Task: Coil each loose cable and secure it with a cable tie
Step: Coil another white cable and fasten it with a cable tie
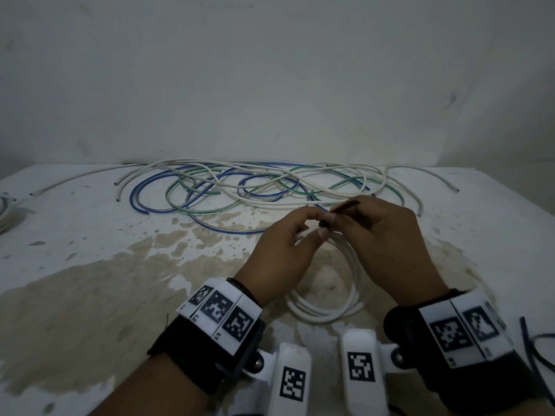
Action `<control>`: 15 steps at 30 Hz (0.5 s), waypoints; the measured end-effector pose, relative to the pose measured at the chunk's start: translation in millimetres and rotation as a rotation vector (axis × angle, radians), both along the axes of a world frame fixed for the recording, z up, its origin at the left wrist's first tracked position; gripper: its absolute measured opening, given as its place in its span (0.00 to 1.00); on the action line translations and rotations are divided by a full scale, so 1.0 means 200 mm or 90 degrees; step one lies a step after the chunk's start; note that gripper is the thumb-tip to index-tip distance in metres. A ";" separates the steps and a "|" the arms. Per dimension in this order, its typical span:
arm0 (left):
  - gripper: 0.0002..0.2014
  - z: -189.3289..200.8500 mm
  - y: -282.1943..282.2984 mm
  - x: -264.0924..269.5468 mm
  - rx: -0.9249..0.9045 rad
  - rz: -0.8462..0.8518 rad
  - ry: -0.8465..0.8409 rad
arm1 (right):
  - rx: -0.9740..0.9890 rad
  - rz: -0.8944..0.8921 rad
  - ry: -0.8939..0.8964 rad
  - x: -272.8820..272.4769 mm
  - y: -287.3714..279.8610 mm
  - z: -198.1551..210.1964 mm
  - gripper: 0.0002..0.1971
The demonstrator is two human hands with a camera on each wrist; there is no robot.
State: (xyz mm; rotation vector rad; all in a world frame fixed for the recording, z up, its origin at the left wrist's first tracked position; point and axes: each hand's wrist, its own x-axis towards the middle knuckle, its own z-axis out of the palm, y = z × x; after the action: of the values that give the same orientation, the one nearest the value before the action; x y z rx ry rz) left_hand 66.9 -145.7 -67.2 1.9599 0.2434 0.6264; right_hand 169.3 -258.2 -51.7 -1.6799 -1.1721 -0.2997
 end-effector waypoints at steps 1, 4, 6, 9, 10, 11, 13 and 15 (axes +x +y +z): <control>0.07 0.00 0.00 0.00 0.017 0.007 -0.001 | 0.010 -0.020 -0.022 0.00 0.00 0.01 0.06; 0.07 -0.01 -0.01 0.01 0.058 0.024 -0.004 | 0.031 -0.059 -0.007 -0.01 -0.01 0.03 0.09; 0.07 -0.01 -0.02 0.01 0.041 0.038 -0.023 | -0.012 -0.062 0.058 0.00 -0.01 0.04 0.10; 0.06 0.01 0.02 0.02 -0.115 0.085 -0.071 | -0.142 -0.052 0.177 0.04 -0.01 0.01 0.11; 0.05 0.02 0.03 0.02 -0.178 0.098 -0.088 | -0.181 -0.048 0.202 0.04 0.00 -0.01 0.19; 0.05 0.03 0.05 0.02 -0.242 0.100 -0.108 | -0.194 -0.041 0.213 0.03 0.02 -0.04 0.24; 0.07 0.05 0.04 0.02 -0.365 0.096 -0.158 | -0.144 -0.025 0.216 -0.01 0.05 -0.08 0.23; 0.10 0.06 0.03 0.01 -0.478 0.112 -0.206 | -0.069 -0.010 0.231 -0.05 0.07 -0.09 0.16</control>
State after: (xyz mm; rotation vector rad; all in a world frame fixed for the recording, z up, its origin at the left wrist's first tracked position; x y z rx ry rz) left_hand 69.1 -138.8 -55.1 1.1093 0.3858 0.8119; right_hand 160.0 -243.5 -69.1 -1.7487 -0.9172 0.0612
